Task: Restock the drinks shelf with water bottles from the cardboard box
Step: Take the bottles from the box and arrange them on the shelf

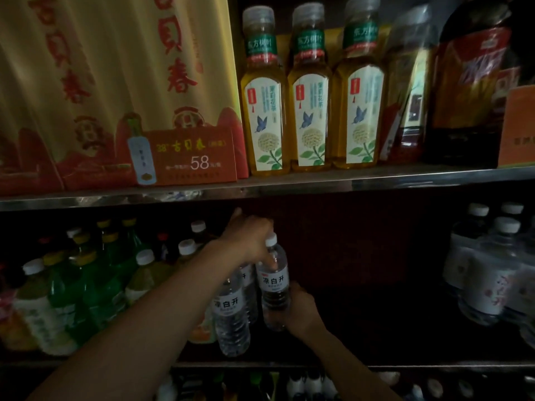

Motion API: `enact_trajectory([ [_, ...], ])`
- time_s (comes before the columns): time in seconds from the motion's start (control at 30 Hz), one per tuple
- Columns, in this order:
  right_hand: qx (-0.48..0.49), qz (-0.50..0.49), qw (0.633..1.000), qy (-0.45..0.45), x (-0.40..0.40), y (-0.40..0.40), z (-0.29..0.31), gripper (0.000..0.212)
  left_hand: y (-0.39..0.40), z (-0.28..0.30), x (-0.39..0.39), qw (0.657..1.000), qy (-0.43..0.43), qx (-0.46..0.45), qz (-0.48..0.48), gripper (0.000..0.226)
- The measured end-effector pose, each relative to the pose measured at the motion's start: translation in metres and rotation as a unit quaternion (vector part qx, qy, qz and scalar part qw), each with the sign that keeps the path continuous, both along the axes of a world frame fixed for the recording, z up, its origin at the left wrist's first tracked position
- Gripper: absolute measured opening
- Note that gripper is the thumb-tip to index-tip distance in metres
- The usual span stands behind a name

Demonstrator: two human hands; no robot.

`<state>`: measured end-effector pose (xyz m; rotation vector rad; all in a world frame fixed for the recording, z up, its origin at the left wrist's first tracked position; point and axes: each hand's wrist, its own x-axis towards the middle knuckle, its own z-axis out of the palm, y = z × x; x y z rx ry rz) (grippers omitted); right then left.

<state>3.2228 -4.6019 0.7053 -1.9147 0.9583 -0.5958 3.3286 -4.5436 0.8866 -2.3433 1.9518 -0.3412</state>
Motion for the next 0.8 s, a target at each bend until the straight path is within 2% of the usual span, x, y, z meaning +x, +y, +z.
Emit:
enact_trajectory([
  [0.2,-0.049,-0.061,0.997,-0.008,0.021,-0.024,0.0,0.063,-0.031,-0.002,0.014,0.999,0.02,-0.016,0.027,0.053],
  [0.37,-0.121,-0.092,0.987,0.055,0.034,-0.038,0.0,0.056,-0.053,-0.003,0.035,0.992,0.112,-0.056,0.03,0.035],
  [0.53,-0.111,-0.084,0.99,0.034,0.042,-0.043,0.0,0.057,-0.059,-0.013,0.047,0.983,0.152,-0.094,0.032,0.047],
  [0.8,-0.073,-0.036,0.996,-0.02,0.033,-0.04,-0.007,0.056,-0.053,-0.009,0.041,0.983,0.158,-0.089,0.026,0.041],
])
